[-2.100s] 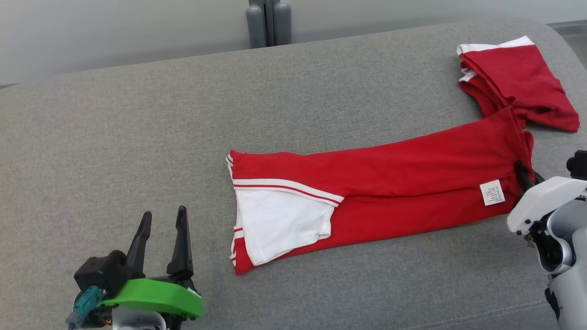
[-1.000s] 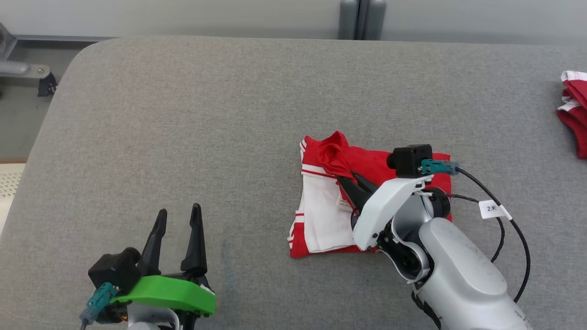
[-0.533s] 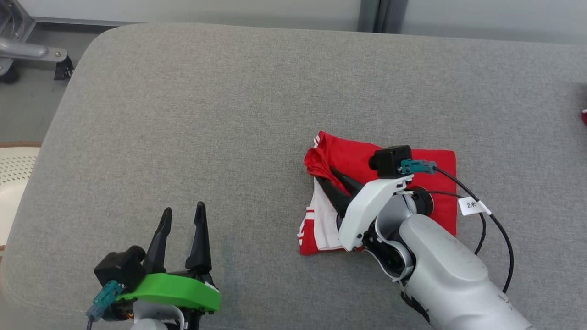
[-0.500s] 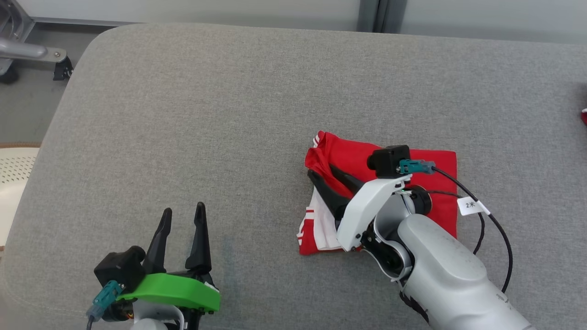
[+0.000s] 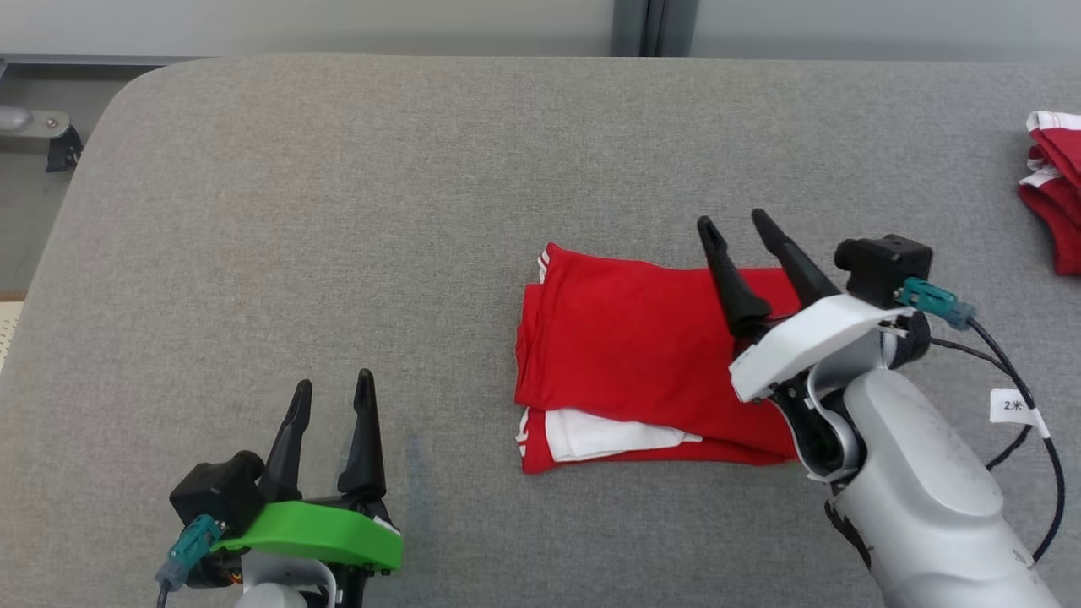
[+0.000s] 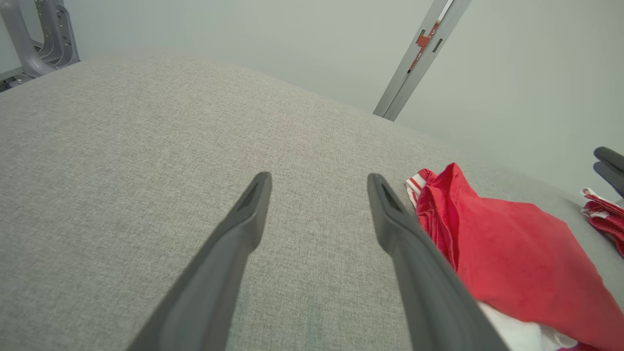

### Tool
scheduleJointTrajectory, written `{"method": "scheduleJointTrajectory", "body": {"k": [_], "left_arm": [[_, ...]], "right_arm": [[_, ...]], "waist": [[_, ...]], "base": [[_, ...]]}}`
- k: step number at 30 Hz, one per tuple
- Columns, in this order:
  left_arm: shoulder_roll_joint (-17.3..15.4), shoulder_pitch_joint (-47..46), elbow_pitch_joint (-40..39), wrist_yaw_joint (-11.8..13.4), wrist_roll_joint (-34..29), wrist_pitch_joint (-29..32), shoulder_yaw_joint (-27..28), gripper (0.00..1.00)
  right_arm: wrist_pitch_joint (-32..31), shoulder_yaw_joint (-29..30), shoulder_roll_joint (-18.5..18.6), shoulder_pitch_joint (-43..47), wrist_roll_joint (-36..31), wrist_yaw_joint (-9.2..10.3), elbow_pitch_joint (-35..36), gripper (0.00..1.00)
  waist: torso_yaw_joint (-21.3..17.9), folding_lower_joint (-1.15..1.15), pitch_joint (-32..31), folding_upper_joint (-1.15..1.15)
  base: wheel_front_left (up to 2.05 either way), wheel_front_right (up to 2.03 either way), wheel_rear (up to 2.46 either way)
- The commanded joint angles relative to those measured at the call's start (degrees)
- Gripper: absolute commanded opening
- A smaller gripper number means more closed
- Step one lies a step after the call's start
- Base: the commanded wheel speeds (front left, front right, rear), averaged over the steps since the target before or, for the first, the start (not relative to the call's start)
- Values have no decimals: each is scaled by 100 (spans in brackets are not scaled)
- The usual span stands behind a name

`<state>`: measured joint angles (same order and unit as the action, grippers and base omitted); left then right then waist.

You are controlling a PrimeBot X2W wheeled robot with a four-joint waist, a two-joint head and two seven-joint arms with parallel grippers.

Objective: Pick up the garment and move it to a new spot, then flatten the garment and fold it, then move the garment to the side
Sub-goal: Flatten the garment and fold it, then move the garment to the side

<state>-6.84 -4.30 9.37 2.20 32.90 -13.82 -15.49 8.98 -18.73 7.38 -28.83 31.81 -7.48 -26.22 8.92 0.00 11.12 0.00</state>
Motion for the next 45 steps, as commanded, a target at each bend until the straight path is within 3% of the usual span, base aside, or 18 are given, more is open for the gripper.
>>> {"method": "scheduleJointTrajectory", "body": {"k": [1,8,18,30,45], "left_arm": [[-37,-131,-3,13,-38,-25,-12,100],[9,-304,33,-60,-201,-97,-25,100],[170,-101,51,-232,-753,-137,484,100],[338,311,271,-403,-1344,-138,1035,100],[389,414,374,-521,-1514,-139,1136,100]], "right_arm": [[79,150,-9,151,-131,0,109,100],[345,1230,5,793,-999,0,671,100],[507,2042,-326,1587,-1646,0,1132,100],[604,1940,-445,2064,-1726,0,1168,100],[624,1691,-444,2138,-1575,0,933,100]], "waist": [[-67,0,8,0],[-308,0,-72,0],[-682,0,-359,0],[-863,0,-651,0],[-835,0,-811,0]], "base": [[0,0,0],[0,0,0],[0,0,0],[0,0,0],[0,0,0]]}}
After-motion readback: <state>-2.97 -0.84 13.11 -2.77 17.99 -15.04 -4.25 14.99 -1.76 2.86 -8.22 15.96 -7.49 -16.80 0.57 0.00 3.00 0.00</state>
